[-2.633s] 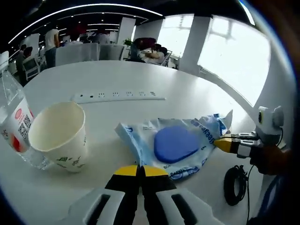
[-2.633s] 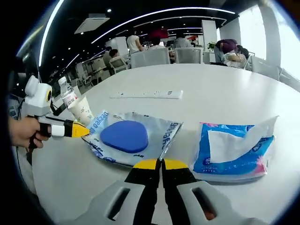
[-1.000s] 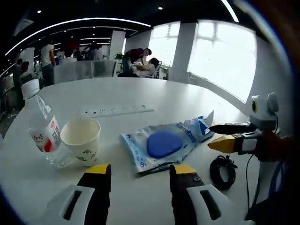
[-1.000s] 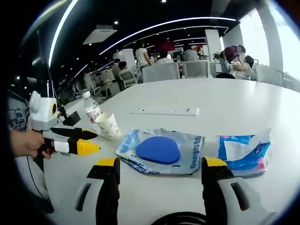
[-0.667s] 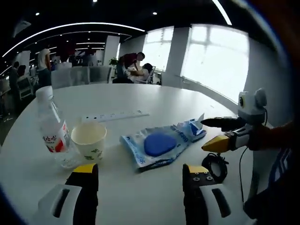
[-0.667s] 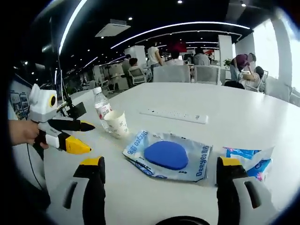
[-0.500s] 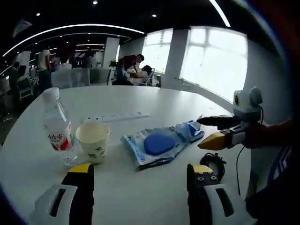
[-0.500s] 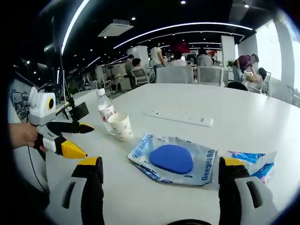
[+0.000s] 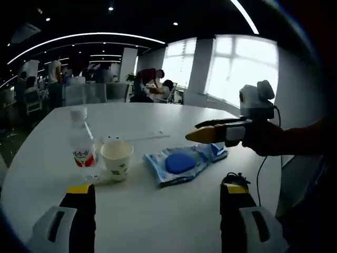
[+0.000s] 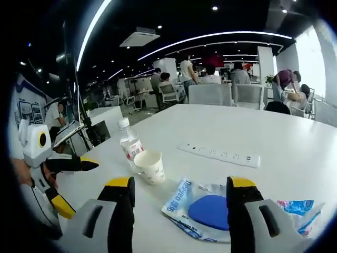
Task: Arrange the tabletop items into an orderly group along one side of the table until the central work area is clear of visible clutter.
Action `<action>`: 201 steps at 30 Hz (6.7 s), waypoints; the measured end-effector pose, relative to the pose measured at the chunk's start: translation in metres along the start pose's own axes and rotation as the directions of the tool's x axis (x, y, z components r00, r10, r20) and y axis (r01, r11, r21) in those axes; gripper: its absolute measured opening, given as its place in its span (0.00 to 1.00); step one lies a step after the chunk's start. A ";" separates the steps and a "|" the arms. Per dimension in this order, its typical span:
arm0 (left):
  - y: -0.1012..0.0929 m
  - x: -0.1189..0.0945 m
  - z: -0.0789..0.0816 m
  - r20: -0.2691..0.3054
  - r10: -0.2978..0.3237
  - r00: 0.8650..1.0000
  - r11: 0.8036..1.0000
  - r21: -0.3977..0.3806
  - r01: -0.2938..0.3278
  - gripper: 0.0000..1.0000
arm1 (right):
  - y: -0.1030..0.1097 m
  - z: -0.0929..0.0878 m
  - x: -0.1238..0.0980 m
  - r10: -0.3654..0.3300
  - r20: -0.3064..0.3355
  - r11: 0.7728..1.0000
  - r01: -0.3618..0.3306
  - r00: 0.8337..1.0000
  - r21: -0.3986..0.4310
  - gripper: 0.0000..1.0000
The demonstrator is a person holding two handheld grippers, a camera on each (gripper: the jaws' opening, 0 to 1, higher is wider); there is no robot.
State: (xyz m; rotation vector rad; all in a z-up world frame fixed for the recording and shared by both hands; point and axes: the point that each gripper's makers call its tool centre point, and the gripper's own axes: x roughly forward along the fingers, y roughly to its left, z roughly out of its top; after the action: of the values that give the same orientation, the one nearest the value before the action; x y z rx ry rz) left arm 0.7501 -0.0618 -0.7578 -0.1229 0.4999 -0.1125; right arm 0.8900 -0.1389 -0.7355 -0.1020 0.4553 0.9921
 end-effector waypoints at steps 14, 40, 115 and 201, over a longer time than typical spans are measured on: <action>0.001 -0.026 0.007 0.031 -0.007 0.999 1.000 0.000 0.007 1.00 | 0.029 0.004 0.058 0.054 -0.069 0.993 -0.061 0.996 -0.106 0.38; 0.011 -0.046 0.011 0.065 -0.009 0.998 1.000 -0.005 0.009 0.99 | 0.049 -0.007 0.115 0.007 -0.201 0.999 0.000 0.980 0.033 0.13; -0.004 -0.063 0.005 0.076 -0.015 0.997 1.000 0.008 0.014 0.94 | 0.052 -0.027 0.085 0.028 -0.223 0.904 0.070 0.974 0.421 0.00; -0.087 -0.048 0.017 0.061 -0.165 0.984 0.981 0.111 0.158 1.00 | -0.019 -0.050 -0.177 -0.216 0.036 0.976 0.215 0.976 0.042 0.91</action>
State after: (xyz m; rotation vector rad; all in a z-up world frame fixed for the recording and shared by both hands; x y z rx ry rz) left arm 0.7097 -0.1399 -0.7075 -0.0635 0.4131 -0.2922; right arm 0.8082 -0.3025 -0.7100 -0.0954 0.4167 0.7706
